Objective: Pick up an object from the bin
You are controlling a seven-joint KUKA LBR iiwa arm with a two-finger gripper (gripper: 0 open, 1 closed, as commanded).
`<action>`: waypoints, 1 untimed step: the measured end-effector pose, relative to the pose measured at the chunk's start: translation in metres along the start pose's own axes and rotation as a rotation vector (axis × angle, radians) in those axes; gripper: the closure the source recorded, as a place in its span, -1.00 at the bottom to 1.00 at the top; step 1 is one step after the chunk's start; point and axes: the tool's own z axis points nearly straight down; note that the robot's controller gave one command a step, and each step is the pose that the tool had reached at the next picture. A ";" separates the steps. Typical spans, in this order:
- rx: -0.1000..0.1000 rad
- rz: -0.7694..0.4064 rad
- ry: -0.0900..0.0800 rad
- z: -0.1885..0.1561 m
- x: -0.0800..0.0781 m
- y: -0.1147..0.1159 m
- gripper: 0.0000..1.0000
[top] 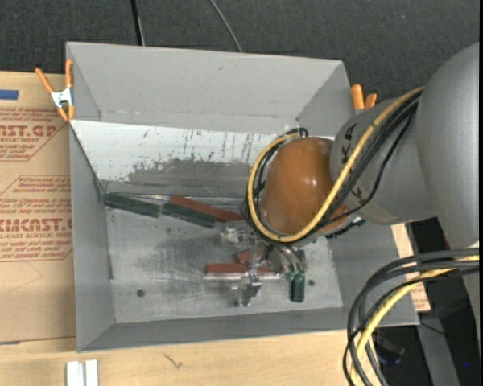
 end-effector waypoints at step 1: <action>0.000 0.002 0.008 -0.019 0.012 -0.016 -1.00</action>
Offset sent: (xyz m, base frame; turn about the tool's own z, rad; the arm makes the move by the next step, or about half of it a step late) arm 0.0043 -0.0208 0.0085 0.0374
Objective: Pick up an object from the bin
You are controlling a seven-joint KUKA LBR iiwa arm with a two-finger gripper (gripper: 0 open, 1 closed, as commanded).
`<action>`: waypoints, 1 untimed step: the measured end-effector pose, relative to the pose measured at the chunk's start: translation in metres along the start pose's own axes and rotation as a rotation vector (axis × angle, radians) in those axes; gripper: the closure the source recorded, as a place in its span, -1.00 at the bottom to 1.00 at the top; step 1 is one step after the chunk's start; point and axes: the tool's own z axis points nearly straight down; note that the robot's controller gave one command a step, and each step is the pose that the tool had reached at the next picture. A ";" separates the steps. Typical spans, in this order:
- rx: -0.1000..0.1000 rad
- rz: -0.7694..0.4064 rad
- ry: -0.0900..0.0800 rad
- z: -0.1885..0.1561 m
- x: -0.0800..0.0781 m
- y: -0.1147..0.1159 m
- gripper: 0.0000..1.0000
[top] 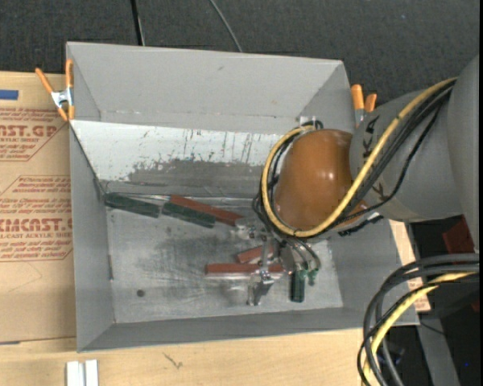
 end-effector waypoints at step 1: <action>-0.001 0.012 -0.006 -0.018 -0.006 -0.001 -1.00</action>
Offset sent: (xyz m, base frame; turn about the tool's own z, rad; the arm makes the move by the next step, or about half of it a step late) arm -0.0035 -0.0217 -0.0401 0.1612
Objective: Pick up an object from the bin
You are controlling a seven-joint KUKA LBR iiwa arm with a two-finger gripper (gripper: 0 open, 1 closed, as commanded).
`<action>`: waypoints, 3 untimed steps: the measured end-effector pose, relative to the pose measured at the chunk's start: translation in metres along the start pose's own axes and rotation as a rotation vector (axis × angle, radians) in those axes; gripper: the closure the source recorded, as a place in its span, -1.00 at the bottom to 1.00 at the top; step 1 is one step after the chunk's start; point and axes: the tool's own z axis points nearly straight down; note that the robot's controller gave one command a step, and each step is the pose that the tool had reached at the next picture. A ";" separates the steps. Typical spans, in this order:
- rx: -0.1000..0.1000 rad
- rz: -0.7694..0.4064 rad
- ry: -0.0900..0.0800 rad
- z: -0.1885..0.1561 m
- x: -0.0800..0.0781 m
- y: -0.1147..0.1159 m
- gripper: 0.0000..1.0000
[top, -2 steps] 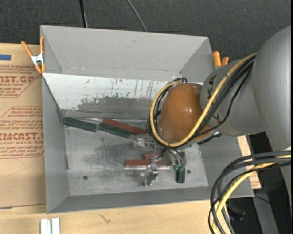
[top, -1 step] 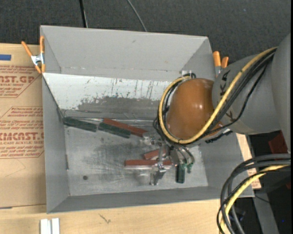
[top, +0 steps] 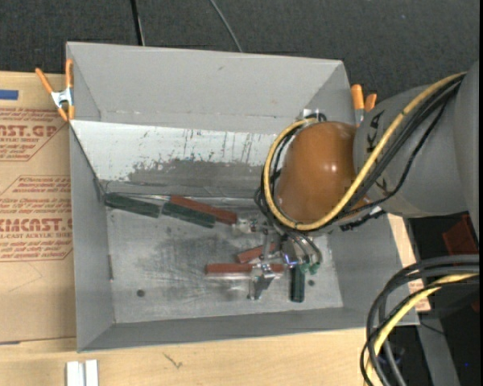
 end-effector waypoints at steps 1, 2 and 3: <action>-0.002 0.152 0.003 0.061 0.012 -0.019 -1.00; -0.001 0.137 0.009 0.056 0.000 -0.023 1.00; -0.001 0.138 0.009 0.056 0.000 -0.023 1.00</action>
Offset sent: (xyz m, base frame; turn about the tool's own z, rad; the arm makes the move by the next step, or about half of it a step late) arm 0.0026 -0.0241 -0.0583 0.1391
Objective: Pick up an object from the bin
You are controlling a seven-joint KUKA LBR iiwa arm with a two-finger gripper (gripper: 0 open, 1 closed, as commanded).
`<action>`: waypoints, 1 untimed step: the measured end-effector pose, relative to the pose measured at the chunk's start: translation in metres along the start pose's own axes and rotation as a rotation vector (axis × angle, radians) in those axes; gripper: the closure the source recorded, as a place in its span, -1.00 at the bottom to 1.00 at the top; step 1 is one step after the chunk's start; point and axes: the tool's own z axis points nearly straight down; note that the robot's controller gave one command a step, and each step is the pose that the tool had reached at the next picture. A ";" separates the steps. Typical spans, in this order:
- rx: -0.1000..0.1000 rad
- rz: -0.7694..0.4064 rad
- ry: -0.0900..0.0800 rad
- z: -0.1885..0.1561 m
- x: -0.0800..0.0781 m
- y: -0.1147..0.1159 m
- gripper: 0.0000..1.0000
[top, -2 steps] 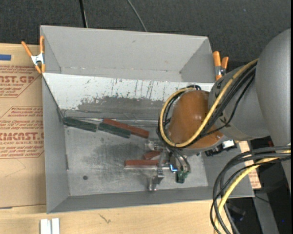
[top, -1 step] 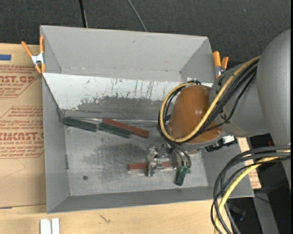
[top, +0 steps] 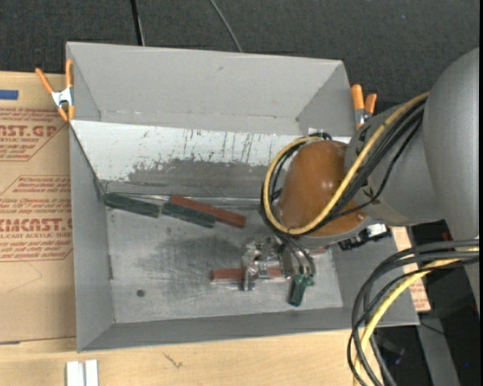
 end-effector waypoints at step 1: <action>0.000 0.000 0.002 -0.008 0.002 0.000 1.00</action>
Offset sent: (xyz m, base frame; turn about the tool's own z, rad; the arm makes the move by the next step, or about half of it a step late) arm 0.0001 0.0000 0.0711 0.0000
